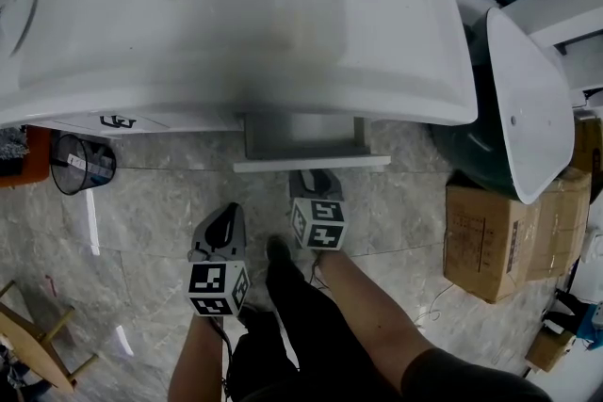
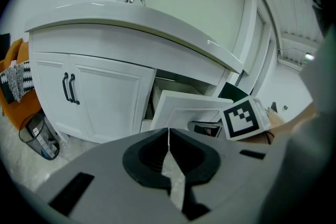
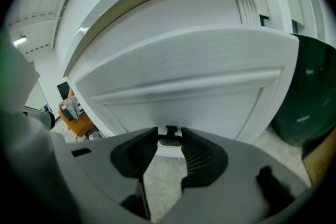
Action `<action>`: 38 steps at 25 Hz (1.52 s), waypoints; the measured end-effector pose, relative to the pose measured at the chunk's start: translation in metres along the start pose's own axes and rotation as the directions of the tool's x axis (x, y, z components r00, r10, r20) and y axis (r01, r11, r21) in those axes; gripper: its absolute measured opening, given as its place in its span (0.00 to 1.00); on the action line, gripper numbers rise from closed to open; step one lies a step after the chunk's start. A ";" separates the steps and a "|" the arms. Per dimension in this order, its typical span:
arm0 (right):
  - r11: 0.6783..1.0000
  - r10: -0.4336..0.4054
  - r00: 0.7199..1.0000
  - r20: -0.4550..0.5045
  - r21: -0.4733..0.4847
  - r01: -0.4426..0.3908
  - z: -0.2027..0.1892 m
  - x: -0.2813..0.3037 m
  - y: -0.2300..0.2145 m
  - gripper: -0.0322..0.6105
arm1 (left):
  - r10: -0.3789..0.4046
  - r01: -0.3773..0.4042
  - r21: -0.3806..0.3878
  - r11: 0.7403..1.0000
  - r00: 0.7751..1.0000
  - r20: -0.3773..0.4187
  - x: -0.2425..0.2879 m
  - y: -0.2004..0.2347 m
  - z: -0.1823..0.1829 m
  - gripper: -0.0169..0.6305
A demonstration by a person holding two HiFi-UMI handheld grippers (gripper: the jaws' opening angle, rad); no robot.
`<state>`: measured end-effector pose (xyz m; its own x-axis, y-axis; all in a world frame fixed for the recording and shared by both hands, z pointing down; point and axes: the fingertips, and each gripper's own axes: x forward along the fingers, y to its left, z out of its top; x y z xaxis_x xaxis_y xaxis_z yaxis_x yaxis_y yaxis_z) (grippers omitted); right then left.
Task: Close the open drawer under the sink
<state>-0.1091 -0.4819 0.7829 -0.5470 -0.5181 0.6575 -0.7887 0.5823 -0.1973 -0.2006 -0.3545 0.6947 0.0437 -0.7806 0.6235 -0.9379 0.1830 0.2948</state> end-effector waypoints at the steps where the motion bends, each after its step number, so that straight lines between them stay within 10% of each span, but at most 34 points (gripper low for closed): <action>1: 1.000 0.000 1.000 0.001 0.002 0.000 0.000 0.001 0.000 0.28 | -0.001 0.001 0.001 1.000 1.000 -0.002 0.001 0.000 0.000 0.06; 38: 0.999 0.031 0.998 0.060 0.020 -0.032 0.077 0.072 -0.013 0.28 | 0.011 -0.011 0.010 1.000 1.000 -0.027 0.009 0.000 0.001 0.05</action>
<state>-0.1602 -0.5751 0.7767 -0.5873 -0.5366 0.6059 -0.7760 0.5862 -0.2329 -0.2009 -0.3621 0.6992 0.0423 -0.7620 0.6462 -0.9417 0.1856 0.2805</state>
